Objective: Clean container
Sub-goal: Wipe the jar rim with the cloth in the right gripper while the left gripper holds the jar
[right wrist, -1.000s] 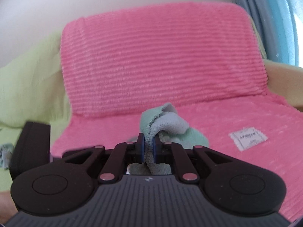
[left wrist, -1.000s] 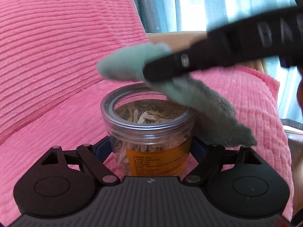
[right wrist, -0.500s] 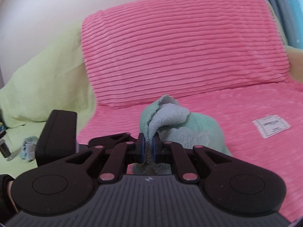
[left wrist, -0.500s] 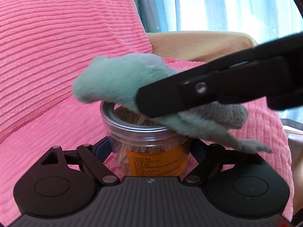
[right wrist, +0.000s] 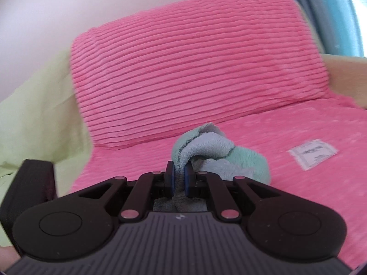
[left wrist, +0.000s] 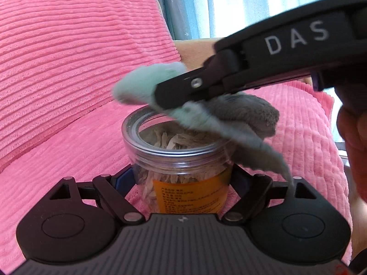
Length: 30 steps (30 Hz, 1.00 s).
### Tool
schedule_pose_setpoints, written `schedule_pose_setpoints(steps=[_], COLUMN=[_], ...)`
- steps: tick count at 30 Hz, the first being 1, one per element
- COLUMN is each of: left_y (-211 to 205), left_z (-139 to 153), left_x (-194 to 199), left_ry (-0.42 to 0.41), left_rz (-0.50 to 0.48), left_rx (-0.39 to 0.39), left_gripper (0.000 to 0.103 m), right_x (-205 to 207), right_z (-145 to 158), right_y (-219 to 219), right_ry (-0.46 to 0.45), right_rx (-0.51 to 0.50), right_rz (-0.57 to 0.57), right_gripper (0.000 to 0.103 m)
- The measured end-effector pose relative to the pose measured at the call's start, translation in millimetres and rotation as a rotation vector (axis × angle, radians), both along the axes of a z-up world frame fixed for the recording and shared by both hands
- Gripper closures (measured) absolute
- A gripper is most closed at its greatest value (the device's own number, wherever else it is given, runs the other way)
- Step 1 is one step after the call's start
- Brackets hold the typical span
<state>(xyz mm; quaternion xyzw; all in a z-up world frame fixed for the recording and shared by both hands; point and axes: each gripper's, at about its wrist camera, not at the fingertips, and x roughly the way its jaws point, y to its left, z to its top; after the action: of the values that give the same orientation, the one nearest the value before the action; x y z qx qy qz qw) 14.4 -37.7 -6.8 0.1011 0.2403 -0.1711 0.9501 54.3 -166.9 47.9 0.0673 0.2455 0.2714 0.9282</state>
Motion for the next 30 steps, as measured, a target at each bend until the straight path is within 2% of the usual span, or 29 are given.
schedule_pose_setpoints(steps=[4, 10, 18, 26, 30], left_y=[-1.4, -2.9, -3.1, 7.6, 5.4], left_z=[-0.2, -0.9, -0.3, 1.3, 1.3], left_x=[-2.0, -5.5, 0.2, 1.9, 4.2], left_ry=[0.000, 0.003, 0.009, 0.005, -0.001], left_rz=[-0.004, -0.003, 0.002, -0.013, -0.014], left_rx=[0.003, -0.001, -0.005, -0.013, 0.002], left_gripper=[0.018, 0.018, 0.018, 0.018, 0.018], right_x=[-5.8, -19.2, -27.4, -12.1, -8.7], right_z=[1.8, 6.0, 3.5, -1.8, -1.0], right_y=[-8.1, -12.0, 3.1, 12.6, 12.6], right_ry=[0.013, 0.028, 0.018, -0.009, -0.036], right_rx=[-0.028, -0.026, -0.019, -0.012, -0.059], right_rz=[-0.013, 0.050, 0.081, 0.037, -0.034], right_gripper=[0.097, 0.097, 0.097, 0.097, 0.097])
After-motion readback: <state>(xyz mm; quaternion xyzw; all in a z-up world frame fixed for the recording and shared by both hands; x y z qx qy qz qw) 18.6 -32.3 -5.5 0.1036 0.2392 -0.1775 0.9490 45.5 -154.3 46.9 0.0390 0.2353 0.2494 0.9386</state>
